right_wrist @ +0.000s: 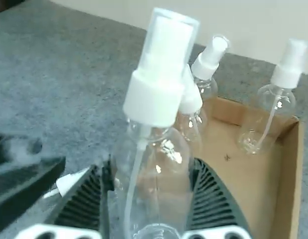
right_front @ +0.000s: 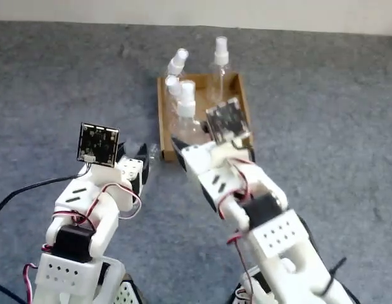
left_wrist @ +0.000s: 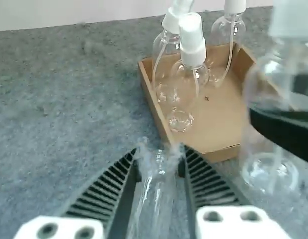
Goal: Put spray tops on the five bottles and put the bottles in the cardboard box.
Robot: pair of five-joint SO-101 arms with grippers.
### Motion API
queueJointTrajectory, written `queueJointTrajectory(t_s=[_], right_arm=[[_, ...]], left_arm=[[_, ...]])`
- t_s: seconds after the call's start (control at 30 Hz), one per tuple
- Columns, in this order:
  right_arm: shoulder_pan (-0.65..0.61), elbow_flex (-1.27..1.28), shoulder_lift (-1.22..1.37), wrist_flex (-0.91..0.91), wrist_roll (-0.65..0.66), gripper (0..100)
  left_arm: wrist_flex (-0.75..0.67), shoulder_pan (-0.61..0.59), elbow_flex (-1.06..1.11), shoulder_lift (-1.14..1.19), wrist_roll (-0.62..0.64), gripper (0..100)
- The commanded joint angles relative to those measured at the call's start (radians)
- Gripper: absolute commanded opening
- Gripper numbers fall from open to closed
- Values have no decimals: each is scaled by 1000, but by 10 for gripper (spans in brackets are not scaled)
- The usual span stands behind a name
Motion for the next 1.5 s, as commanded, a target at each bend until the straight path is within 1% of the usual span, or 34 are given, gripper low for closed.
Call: queueJointTrajectory(t_s=[0.0,0.07,0.17,0.27,0.37,0.6,0.77,0.93,1.07,1.13,1.23,1.3,1.37,1.47], right_arm=[[8,-174,120,5,-32,4],[8,-231,185,5,-68,4],[4,-291,277,5,-81,4],[-24,-329,340,7,-86,4],[-58,-372,352,28,-83,4],[-130,-601,315,372,-80,4],[-131,-696,259,552,-78,4],[-131,-713,180,622,-78,4],[-127,-708,142,654,-77,4],[-120,-711,140,656,-48,4],[-39,-711,142,653,12,4],[53,-710,142,639,51,4],[170,-707,142,576,106,4],[288,-667,191,483,155,4]], left_arm=[[-25,-1,-12,1,-8,115],[-25,2,-13,-1,-8,156],[-25,45,-13,-1,-8,200],[-25,99,-10,-1,-8,207],[-29,113,-5,8,-8,207],[-29,111,-4,10,-9,207],[-29,110,-4,10,-11,207],[-35,110,19,10,-12,207],[-48,111,22,10,-55,204],[-48,111,22,4,-55,204],[-48,111,30,-1,-57,204],[-48,111,35,-1,-57,204],[-48,111,36,-1,-57,203],[-48,111,36,-1,-57,203]])
